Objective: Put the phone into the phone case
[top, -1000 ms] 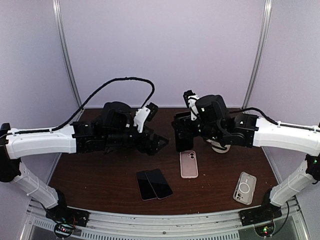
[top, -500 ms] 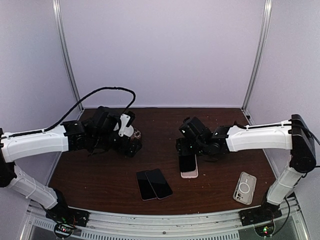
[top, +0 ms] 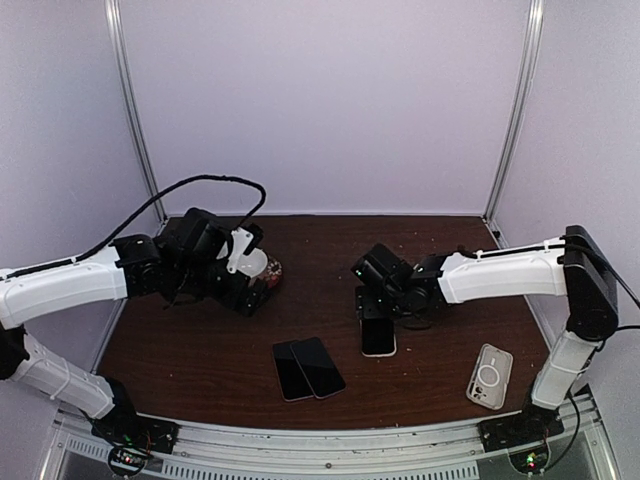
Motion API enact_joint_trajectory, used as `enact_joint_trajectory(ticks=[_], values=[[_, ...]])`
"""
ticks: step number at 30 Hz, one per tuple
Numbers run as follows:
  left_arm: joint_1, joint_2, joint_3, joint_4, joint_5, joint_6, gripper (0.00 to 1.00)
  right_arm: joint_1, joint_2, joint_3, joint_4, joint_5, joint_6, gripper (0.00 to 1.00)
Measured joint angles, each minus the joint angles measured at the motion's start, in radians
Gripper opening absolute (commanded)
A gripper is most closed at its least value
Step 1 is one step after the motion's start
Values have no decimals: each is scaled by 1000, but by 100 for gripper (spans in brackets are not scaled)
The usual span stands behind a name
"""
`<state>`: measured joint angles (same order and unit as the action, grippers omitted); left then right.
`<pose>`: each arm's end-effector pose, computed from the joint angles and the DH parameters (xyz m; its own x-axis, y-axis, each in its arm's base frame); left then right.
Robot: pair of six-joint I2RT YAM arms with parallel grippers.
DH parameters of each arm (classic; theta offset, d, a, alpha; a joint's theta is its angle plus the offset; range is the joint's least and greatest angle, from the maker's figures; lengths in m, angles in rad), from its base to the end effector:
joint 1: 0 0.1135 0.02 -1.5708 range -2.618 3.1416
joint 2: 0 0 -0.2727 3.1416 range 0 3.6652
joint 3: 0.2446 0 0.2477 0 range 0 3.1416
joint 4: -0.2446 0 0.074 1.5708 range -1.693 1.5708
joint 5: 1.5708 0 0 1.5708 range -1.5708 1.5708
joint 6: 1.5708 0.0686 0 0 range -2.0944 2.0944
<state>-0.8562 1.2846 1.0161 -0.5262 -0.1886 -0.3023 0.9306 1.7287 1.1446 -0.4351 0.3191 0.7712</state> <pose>0.1995 -0.2104 0.2683 -0.6417 0.2935 -0.7086 0.4869 0.8697 -0.0808 0.2379 0.2834 0.1818 -0.8271 -0.0025 -0.5620 -0.1210 0.9773 0.1737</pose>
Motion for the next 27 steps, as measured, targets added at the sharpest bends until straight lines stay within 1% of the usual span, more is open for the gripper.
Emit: enact_joint_trajectory(ticks=[3, 9, 18, 27], values=[[12, -2, 18, 2, -16, 24, 98, -10, 22, 16, -7, -4, 4, 7], [76, -2, 21, 3, -21, 29, 98, -24, 22, 41, -17, -7, -24, 5], [80, -4, 11, 2, -29, 43, 98, -46, 35, 79, -21, -16, -61, 5], [84, -4, 10, 2, -30, 50, 98, -46, 74, 64, -49, -41, -14, 4]])
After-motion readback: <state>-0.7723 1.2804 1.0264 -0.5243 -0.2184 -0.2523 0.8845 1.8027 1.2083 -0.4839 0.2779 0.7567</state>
